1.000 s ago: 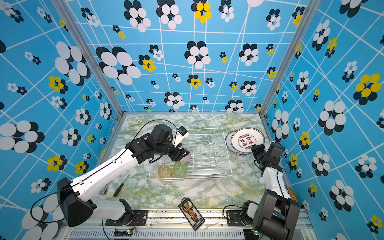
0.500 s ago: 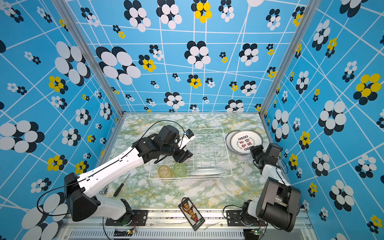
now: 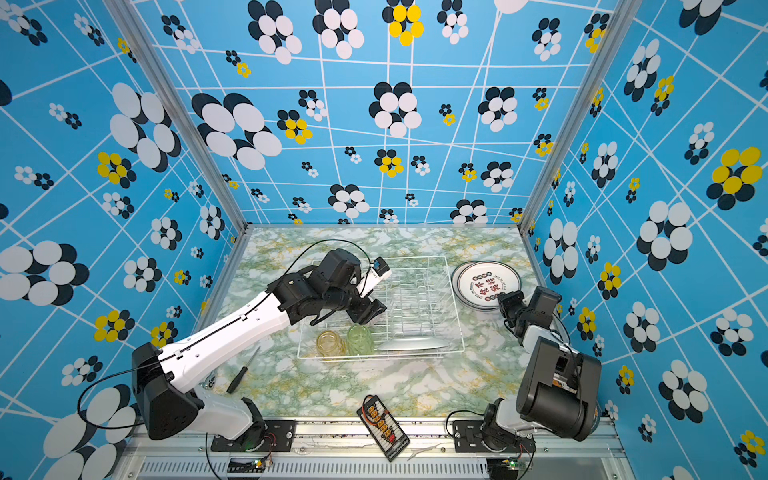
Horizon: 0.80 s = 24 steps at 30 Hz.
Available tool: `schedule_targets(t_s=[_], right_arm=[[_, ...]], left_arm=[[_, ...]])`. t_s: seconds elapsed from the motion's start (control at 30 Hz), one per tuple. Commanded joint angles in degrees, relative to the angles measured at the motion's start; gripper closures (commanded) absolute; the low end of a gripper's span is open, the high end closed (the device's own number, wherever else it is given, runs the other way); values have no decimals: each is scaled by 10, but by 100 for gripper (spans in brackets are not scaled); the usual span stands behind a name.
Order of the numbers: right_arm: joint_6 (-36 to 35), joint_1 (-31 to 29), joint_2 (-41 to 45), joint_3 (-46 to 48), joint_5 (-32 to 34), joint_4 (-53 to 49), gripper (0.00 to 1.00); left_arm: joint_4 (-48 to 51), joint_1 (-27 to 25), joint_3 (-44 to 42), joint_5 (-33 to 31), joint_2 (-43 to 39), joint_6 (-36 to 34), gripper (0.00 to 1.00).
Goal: Unload the mixed dishes from the dish rack
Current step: 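Lower the plate flat onto the printed-plate stack with the right gripper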
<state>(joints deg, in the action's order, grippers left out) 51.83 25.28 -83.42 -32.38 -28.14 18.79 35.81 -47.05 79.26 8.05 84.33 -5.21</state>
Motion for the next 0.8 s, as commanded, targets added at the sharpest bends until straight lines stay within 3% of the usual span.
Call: schedule_targets(t_s=[0.0,0.2,0.33,0.77], right_arm=[[6,2,-10,3,-22,39,100],[-1,2,-20,2,-17,29,99],[-12,2,-25,-3,-17,10,91],[-57,2,-17,-21,-4,-67,87]], left_arm=[[7,-6,20,-7,11,-3,32],[11,-7,24,-9,15,-5,32],[12,-6,24,-7,18,-4,32],[15,-6,18,-10,18,-7,32]])
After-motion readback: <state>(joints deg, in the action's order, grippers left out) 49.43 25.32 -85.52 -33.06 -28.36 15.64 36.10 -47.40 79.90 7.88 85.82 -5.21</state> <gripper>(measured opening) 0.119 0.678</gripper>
